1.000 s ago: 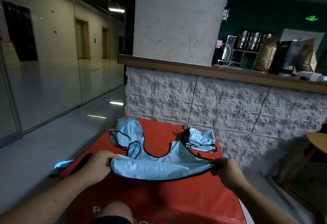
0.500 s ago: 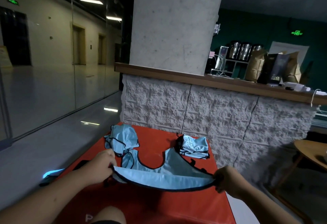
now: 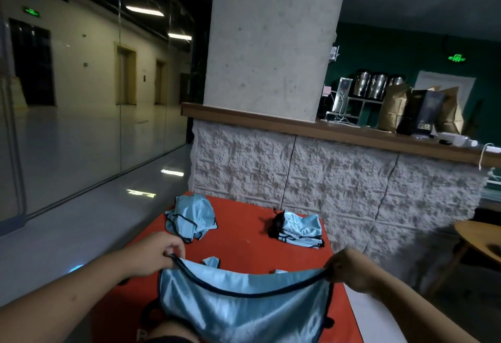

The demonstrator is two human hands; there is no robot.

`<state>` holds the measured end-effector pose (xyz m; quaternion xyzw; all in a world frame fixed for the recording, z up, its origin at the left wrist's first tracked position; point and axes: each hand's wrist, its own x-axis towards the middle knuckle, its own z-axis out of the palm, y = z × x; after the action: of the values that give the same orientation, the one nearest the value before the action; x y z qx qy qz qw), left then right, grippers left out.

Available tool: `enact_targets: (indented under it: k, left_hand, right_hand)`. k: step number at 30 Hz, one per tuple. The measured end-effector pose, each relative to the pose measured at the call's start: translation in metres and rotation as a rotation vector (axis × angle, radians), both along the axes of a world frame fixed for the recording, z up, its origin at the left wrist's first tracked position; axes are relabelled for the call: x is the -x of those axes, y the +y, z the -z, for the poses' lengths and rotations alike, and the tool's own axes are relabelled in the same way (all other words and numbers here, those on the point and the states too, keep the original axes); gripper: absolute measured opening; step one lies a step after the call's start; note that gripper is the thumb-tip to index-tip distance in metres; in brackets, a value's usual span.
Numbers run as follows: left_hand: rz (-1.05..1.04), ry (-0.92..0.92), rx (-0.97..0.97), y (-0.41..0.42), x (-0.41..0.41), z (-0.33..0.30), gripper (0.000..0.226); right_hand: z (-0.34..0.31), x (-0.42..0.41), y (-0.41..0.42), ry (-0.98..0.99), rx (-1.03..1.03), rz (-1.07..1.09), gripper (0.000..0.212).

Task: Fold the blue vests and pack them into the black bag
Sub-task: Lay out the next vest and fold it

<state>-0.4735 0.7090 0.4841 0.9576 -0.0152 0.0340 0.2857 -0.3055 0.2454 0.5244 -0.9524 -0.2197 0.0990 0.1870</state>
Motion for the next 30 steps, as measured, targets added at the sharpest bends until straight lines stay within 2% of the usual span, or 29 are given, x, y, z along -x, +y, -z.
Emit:
enact_targets:
  k: [2, 5, 8, 12, 16, 18, 21, 26, 30]
  left_hand:
    - [-0.004, 0.004, 0.081, 0.0, -0.006, 0.013, 0.01]
    - [-0.021, 0.029, 0.213, 0.001, -0.019, 0.037, 0.004]
    - [-0.03, 0.072, 0.316, 0.009, -0.043, 0.065, 0.019]
    - [-0.119, 0.091, 0.437, 0.018, -0.076, 0.096, 0.035]
    - [-0.235, 0.04, 0.524, 0.024, -0.12, 0.131, 0.037]
    - [-0.291, 0.047, 0.541, 0.028, -0.144, 0.149, 0.033]
    - [-0.372, 0.053, 0.5, 0.034, -0.173, 0.174, 0.025]
    - [-0.476, 0.14, 0.441, 0.045, -0.218, 0.217, 0.032]
    - [-0.443, 0.218, 0.328, 0.045, -0.236, 0.236, 0.041]
  right_hand:
    - [0.013, -0.007, 0.003, -0.001, -0.022, -0.008, 0.019]
    - [0.042, -0.023, 0.003, 0.09, -0.179, -0.014, 0.036]
    - [0.071, -0.044, 0.005, 0.181, -0.344, 0.069, 0.03]
    - [0.104, -0.072, 0.015, 0.212, -0.437, 0.196, 0.018]
    - [0.144, -0.108, 0.031, 0.186, -0.407, 0.262, 0.034]
    - [0.162, -0.126, 0.042, 0.169, -0.383, 0.274, 0.033]
    - [0.187, -0.152, 0.056, 0.152, -0.36, 0.298, 0.031]
    - [0.232, -0.197, 0.077, 0.152, -0.253, 0.338, 0.022]
    - [0.253, -0.211, 0.09, 0.11, -0.123, 0.318, 0.024]
